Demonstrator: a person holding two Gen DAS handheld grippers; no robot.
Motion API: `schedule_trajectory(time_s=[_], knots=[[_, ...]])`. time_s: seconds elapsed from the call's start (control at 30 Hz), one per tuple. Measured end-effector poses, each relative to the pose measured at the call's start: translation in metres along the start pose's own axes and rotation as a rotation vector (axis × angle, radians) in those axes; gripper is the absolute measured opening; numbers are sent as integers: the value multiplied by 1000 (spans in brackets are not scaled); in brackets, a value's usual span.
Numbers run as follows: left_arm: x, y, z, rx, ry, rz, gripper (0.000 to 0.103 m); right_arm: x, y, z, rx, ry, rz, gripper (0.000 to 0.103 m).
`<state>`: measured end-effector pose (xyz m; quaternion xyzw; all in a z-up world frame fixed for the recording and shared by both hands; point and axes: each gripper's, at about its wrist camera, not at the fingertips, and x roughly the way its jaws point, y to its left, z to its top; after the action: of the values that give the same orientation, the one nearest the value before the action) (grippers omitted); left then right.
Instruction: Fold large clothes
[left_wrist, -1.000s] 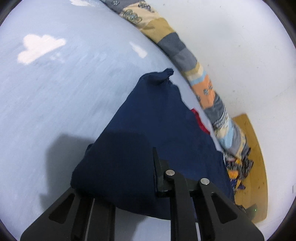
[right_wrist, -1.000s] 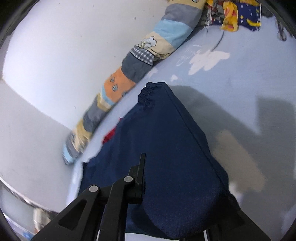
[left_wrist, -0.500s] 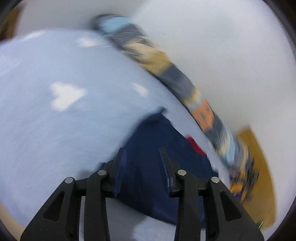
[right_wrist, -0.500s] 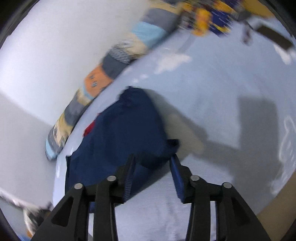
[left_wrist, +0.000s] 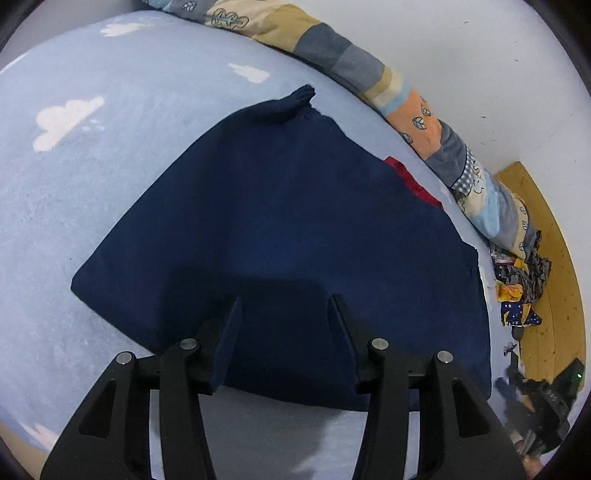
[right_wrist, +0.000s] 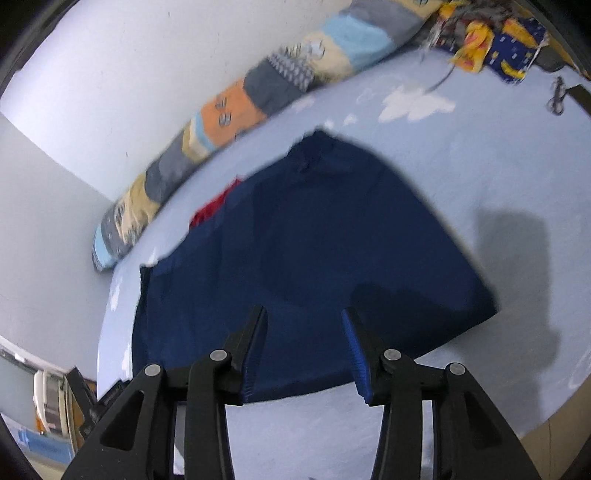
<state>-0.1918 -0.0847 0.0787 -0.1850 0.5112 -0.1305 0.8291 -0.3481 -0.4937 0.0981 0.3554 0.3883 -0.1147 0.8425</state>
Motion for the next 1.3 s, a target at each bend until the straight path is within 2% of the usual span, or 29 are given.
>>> schedule_trajectory(time_s=[0.17, 0.3, 0.33, 0.4, 0.5, 0.57, 0.6, 0.63, 0.8, 1.0, 1.07, 1.13, 1.3], knots=[[1, -14, -5, 69, 2, 41, 55, 41, 9, -20, -13, 96, -79, 45], [2, -14, -7, 74, 1, 44, 56, 53, 23, -35, -139, 83, -178, 45], [2, -14, -7, 73, -3, 50, 56, 52, 27, -37, -165, 81, -186, 50], [0, -12, -8, 76, -12, 60, 57, 48, 28, -38, -177, 69, -175, 52], [-10, -16, -12, 100, -62, 104, 58, 30, 24, -37, -159, -18, -148, 53], [-14, -21, -14, 124, -87, 127, 69, 17, 26, -38, -177, -73, -134, 54], [-15, -24, -14, 134, -93, 139, 70, 15, 28, -39, -189, -81, -134, 56], [-15, -25, -15, 143, -96, 150, 70, 15, 30, -40, -207, -71, -136, 60], [-14, -35, -18, 197, -101, 215, 70, 24, 26, -37, -201, -21, -155, 60], [-26, -62, -28, 337, -206, 274, 70, 28, 20, -36, -176, 3, -192, 61], [-26, -76, -35, 414, -231, 284, 73, 31, 23, -38, -195, 20, -195, 63], [-24, -87, -40, 476, -241, 296, 75, 35, 27, -39, -220, 34, -222, 64], [-13, -109, -53, 622, -221, 312, 76, 52, 35, -42, -278, 96, -269, 73]])
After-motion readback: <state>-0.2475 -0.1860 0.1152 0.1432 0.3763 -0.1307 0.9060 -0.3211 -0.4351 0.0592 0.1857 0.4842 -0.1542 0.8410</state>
